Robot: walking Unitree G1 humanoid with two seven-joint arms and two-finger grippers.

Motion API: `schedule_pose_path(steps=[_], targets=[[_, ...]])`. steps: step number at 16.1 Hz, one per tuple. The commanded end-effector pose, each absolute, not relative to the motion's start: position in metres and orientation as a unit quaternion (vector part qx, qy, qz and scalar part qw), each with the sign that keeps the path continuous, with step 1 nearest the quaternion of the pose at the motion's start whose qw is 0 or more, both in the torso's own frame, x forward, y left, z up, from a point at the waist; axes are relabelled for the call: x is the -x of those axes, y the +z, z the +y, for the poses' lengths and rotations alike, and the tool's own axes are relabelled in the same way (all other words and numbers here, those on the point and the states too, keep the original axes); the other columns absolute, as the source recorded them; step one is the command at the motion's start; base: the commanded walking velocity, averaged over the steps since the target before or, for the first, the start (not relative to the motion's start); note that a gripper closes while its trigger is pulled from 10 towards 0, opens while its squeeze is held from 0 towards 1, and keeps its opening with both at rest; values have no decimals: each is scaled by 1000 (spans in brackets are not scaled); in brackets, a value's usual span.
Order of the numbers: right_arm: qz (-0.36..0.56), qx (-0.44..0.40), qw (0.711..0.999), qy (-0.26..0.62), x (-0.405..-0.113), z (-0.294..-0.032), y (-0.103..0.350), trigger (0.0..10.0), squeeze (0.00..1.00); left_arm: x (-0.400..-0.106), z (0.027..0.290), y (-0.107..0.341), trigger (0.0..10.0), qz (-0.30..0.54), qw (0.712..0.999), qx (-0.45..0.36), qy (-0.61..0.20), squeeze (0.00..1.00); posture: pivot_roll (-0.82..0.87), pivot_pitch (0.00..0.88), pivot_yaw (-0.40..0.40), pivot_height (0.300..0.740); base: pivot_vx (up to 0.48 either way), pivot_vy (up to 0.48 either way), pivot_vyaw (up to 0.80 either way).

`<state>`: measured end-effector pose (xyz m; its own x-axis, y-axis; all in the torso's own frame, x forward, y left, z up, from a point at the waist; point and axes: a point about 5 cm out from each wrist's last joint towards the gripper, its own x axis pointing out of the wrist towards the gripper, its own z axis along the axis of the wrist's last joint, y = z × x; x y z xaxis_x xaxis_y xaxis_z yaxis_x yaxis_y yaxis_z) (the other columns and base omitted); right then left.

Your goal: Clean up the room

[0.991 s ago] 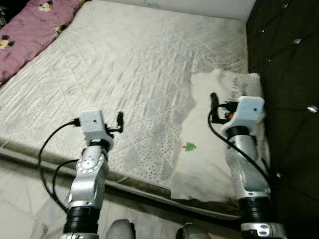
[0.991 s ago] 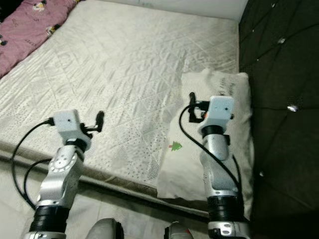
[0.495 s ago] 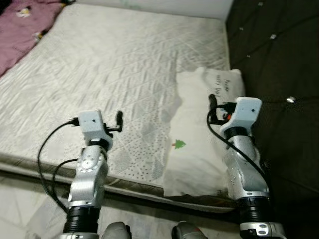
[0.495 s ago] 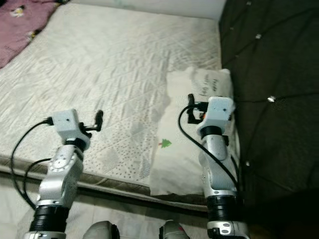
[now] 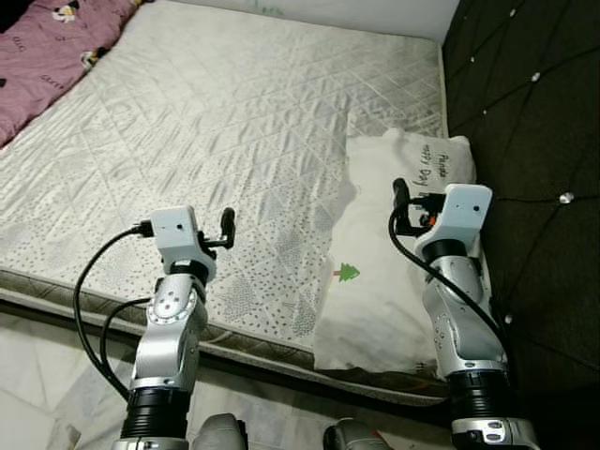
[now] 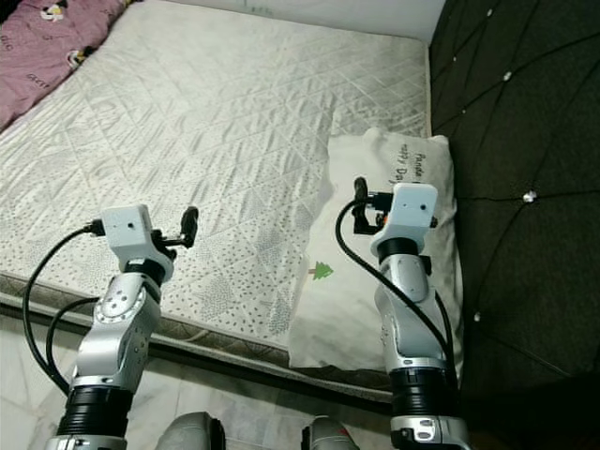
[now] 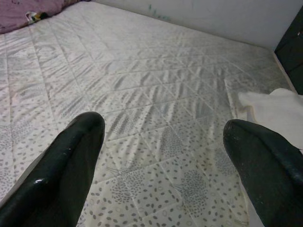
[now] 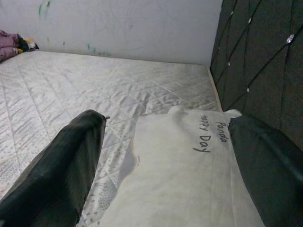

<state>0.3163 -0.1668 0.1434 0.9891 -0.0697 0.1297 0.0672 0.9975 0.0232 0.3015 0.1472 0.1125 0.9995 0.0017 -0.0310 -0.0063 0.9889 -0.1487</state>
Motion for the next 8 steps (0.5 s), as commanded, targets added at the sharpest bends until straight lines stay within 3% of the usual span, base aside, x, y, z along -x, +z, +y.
schedule_pose_path(steps=[1,5,8], targets=[[-62,-7,997,-38,-317,-169,143,10000,0,-301,147,110,10000,19,997,74,2,0,-50,145,-9,740,0,0,0],[-59,-8,998,-37,-317,-170,142,10000,0,-300,146,110,10000,18,997,76,0,0,-50,145,-10,740,0,0,0],[-55,-8,998,-36,-317,-169,141,10000,0,-300,146,110,10000,18,997,77,-1,0,-46,138,-12,740,0,0,-800]])
